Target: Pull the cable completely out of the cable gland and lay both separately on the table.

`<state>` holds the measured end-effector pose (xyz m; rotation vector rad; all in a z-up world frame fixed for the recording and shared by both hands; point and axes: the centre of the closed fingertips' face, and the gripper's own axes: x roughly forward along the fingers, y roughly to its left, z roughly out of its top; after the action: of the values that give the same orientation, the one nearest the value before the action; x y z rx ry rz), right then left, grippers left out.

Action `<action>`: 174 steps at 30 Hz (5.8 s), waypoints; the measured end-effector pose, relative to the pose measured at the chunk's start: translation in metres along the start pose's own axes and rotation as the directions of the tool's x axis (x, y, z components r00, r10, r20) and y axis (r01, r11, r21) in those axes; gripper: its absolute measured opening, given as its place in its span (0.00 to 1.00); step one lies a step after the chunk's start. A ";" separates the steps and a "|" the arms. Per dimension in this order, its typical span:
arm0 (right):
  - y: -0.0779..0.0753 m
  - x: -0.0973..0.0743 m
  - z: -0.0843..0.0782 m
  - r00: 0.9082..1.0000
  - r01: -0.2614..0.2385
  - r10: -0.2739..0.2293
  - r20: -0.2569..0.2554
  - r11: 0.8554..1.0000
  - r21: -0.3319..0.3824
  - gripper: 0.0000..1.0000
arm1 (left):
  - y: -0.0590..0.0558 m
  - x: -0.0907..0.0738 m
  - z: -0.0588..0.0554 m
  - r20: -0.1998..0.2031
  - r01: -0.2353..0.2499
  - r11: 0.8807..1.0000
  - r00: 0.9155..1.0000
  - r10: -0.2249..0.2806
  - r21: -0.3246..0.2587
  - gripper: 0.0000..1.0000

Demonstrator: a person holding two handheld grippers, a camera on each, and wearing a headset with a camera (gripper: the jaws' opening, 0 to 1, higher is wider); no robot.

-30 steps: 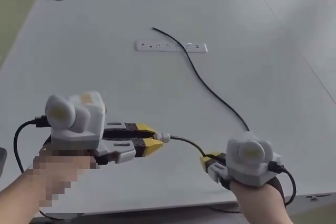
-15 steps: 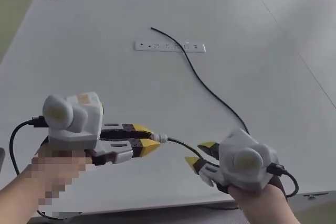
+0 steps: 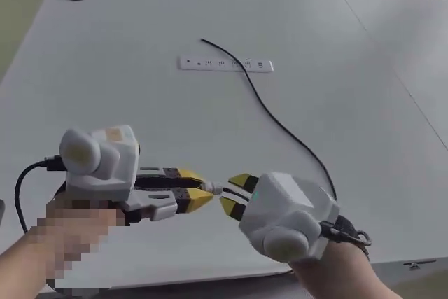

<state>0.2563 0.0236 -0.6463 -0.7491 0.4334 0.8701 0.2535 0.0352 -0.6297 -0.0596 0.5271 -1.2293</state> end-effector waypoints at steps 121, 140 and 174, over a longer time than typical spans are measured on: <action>-0.006 0.008 0.006 0.997 -0.067 0.067 0.027 0.998 0.002 0.05 | 0.006 -0.004 0.007 0.013 -0.012 1.000 1.000 0.012 0.006 0.15; -0.008 0.011 0.003 0.997 -0.066 0.064 0.035 0.996 0.064 0.00 | 0.009 -0.001 0.006 0.005 -0.010 1.000 1.000 0.010 0.012 0.15; -0.025 0.020 -0.073 0.997 -0.003 0.046 -0.062 0.831 0.556 0.00 | 0.007 -0.003 0.014 0.039 -0.013 1.000 0.999 0.012 0.019 0.15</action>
<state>0.2847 -0.0306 -0.6975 -0.2322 0.7259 0.6880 0.2650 0.0374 -0.6184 -0.0637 0.4814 -1.2183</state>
